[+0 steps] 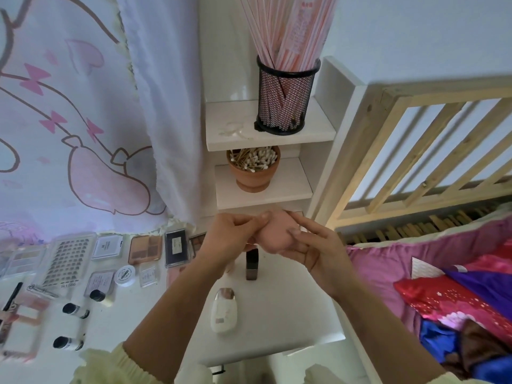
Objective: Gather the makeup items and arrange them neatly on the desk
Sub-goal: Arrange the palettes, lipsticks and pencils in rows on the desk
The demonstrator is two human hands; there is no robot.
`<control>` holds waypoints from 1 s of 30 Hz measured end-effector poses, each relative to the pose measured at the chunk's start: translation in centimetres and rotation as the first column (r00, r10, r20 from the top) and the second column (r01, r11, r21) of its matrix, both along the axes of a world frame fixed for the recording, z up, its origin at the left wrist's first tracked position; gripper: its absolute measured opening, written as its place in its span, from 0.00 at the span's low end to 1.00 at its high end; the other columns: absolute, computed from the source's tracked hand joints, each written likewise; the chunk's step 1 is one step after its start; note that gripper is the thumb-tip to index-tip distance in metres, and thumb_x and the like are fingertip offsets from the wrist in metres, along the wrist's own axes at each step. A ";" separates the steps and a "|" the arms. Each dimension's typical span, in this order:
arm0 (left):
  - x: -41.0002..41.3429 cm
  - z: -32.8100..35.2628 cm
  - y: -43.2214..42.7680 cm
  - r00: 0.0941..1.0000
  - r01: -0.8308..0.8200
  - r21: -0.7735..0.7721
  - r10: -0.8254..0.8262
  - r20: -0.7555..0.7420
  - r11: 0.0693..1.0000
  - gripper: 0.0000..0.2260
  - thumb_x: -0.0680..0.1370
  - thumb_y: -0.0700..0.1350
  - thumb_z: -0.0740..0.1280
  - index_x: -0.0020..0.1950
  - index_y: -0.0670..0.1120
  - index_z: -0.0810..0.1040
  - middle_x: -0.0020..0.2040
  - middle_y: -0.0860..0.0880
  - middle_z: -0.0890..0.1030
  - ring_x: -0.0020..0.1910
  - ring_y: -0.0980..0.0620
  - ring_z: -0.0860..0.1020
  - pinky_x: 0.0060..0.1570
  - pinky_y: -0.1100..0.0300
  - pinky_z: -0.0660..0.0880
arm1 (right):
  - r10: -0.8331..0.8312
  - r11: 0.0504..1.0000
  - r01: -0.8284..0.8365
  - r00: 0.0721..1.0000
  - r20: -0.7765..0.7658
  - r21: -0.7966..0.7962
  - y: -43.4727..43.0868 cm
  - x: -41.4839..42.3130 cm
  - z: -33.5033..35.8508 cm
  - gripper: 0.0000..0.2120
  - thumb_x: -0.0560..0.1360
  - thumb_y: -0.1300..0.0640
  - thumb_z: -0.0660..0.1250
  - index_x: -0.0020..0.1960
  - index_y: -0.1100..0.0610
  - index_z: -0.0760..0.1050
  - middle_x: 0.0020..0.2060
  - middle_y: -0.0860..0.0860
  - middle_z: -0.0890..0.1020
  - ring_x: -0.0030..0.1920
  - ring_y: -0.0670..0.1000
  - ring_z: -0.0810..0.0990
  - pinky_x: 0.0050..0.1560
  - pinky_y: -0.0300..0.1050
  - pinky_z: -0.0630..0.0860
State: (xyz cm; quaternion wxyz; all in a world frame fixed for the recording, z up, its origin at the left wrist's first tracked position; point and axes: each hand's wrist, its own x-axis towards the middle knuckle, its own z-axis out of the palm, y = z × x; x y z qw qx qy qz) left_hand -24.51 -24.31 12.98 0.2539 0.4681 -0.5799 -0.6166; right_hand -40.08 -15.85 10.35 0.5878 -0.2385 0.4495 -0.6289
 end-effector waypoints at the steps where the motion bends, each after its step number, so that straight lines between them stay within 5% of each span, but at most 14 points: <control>1: 0.0 -0.2 0.2 0.998 -0.039 0.018 0.040 -0.040 0.999 0.09 0.76 0.54 0.68 0.45 0.51 0.84 0.41 0.50 0.85 0.41 0.56 0.83 0.42 0.64 0.80 | -0.021 1.000 0.021 0.999 0.044 -0.003 0.0 0.2 0.1 0.22 0.71 0.63 0.67 0.65 0.63 0.74 0.54 0.60 0.83 0.51 0.59 0.84 0.49 0.49 0.82; 6: -0.1 -1.6 1.9 0.931 -0.208 0.186 0.252 -0.264 0.960 0.12 0.79 0.56 0.62 0.49 0.52 0.82 0.47 0.52 0.85 0.51 0.57 0.82 0.51 0.59 0.78 | -0.055 0.998 0.055 0.997 0.059 0.012 -0.3 1.4 0.6 0.19 0.70 0.60 0.68 0.60 0.66 0.75 0.51 0.63 0.83 0.49 0.58 0.85 0.47 0.45 0.82; 11: -0.4 -2.2 1.8 0.717 -0.167 0.547 0.482 -0.504 0.820 0.19 0.81 0.56 0.57 0.63 0.44 0.76 0.60 0.41 0.81 0.60 0.44 0.79 0.60 0.51 0.75 | -0.053 0.990 0.105 0.903 -0.426 0.099 -0.9 3.0 1.5 0.17 0.68 0.56 0.76 0.53 0.63 0.79 0.38 0.56 0.86 0.39 0.55 0.86 0.42 0.44 0.82; 13: 0.0 -2.0 1.4 0.634 -0.048 0.646 0.522 -0.570 0.762 0.21 0.82 0.55 0.54 0.66 0.44 0.75 0.63 0.38 0.78 0.62 0.39 0.76 0.63 0.48 0.72 | -0.019 0.991 0.108 0.690 -0.724 0.077 -1.1 3.1 1.4 0.15 0.68 0.51 0.78 0.48 0.60 0.81 0.34 0.52 0.85 0.34 0.51 0.85 0.41 0.46 0.82; 14: 0.3 -2.0 1.1 0.609 -0.003 0.674 0.536 -0.585 0.739 0.21 0.83 0.55 0.54 0.67 0.44 0.74 0.63 0.37 0.78 0.62 0.38 0.76 0.63 0.47 0.72 | -0.045 0.995 0.100 0.482 -0.875 0.004 -1.3 2.9 1.4 0.15 0.68 0.49 0.77 0.45 0.59 0.81 0.32 0.49 0.84 0.32 0.48 0.83 0.40 0.44 0.80; 16: 0.8 -2.0 0.8 0.583 0.070 0.697 0.538 -0.609 0.713 0.21 0.83 0.53 0.54 0.69 0.42 0.72 0.64 0.36 0.77 0.63 0.35 0.75 0.64 0.44 0.71 | -0.216 0.976 -0.004 0.047 -0.975 -0.216 -1.7 2.0 1.7 0.13 0.69 0.46 0.75 0.44 0.55 0.81 0.33 0.46 0.82 0.32 0.44 0.77 0.38 0.41 0.76; 17: 1.1 -1.9 0.7 0.584 0.097 0.697 0.527 -0.618 0.711 0.21 0.82 0.53 0.55 0.70 0.41 0.71 0.64 0.36 0.76 0.64 0.34 0.74 0.65 0.42 0.69 | -0.274 0.959 -0.090 -0.052 -0.960 -0.269 -1.9 1.5 2.1 0.14 0.69 0.46 0.74 0.47 0.55 0.82 0.36 0.46 0.81 0.35 0.44 0.76 0.40 0.41 0.76; 21: 1.3 -2.0 0.7 0.660 0.135 0.664 0.433 -0.614 0.735 0.22 0.82 0.53 0.53 0.71 0.41 0.70 0.64 0.36 0.77 0.60 0.32 0.76 0.65 0.42 0.67 | -0.162 0.917 -0.389 -0.170 -0.972 -0.085 -2.3 0.5 4.2 0.22 0.69 0.46 0.71 0.57 0.59 0.81 0.54 0.51 0.83 0.56 0.51 0.79 0.57 0.45 0.76; 25: 1.4 -1.8 0.9 0.713 0.144 0.605 0.341 -0.612 0.783 0.21 0.84 0.53 0.51 0.72 0.46 0.69 0.63 0.40 0.79 0.53 0.37 0.82 0.58 0.46 0.71 | -0.077 0.898 -0.437 -0.267 -0.960 0.049 -2.7 0.8 5.4 0.21 0.69 0.46 0.72 0.54 0.61 0.81 0.52 0.52 0.84 0.55 0.53 0.80 0.58 0.48 0.76; 30: 1.6 -2.0 1.3 0.722 0.180 0.572 0.287 -0.629 0.800 0.20 0.83 0.56 0.52 0.71 0.53 0.70 0.64 0.43 0.78 0.56 0.43 0.81 0.51 0.51 0.80 | 0.013 0.888 -0.440 -0.262 -0.965 0.132 -3.0 0.9 5.5 0.27 0.69 0.37 0.61 0.53 0.58 0.80 0.48 0.50 0.84 0.49 0.53 0.81 0.50 0.52 0.77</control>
